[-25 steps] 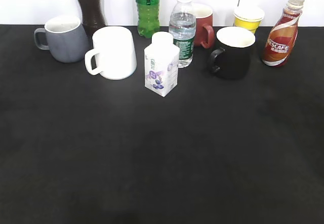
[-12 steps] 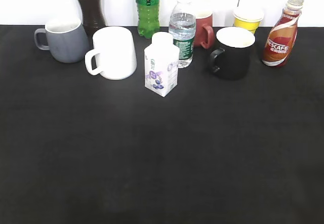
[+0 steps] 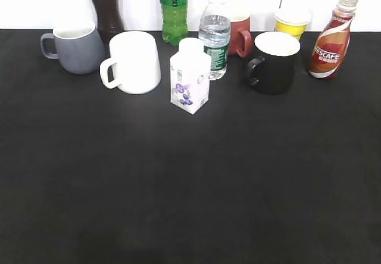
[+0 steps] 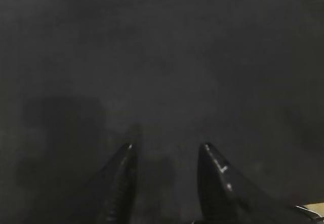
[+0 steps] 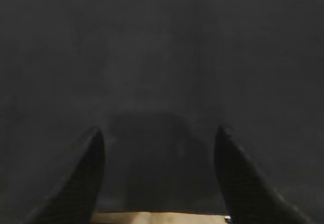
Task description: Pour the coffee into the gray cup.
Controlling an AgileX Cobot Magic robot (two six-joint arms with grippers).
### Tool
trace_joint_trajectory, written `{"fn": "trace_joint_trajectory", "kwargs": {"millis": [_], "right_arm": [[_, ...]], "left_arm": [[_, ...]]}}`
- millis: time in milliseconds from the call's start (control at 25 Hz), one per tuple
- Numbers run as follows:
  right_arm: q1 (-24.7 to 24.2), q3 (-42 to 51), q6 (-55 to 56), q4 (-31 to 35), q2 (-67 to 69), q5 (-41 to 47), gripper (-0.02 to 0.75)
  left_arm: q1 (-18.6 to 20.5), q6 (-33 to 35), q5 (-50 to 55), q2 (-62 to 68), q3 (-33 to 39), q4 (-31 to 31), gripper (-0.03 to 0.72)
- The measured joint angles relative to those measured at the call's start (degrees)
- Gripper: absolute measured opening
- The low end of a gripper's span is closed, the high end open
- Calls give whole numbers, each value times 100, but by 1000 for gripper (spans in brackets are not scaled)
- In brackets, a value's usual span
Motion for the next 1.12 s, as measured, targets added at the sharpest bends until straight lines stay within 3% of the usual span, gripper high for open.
{"fn": "trace_joint_trajectory", "kwargs": {"millis": [640,720,920,1120], "right_arm": [[0,0,52,-29,0,-34,528],[0,0,52,-29,-29,-39,528],[-162,0,58,-29,-391,-75,528],[-392,0,58,-24,-975,-86,528]], "left_arm": [[0,0,-17,-11,0,0,309],[166,-5,-24,-258,0,0,309],[1152,-5,-37,-1476,0,0,309],[1356,-5,-38,-1948,0,0,309]]}}
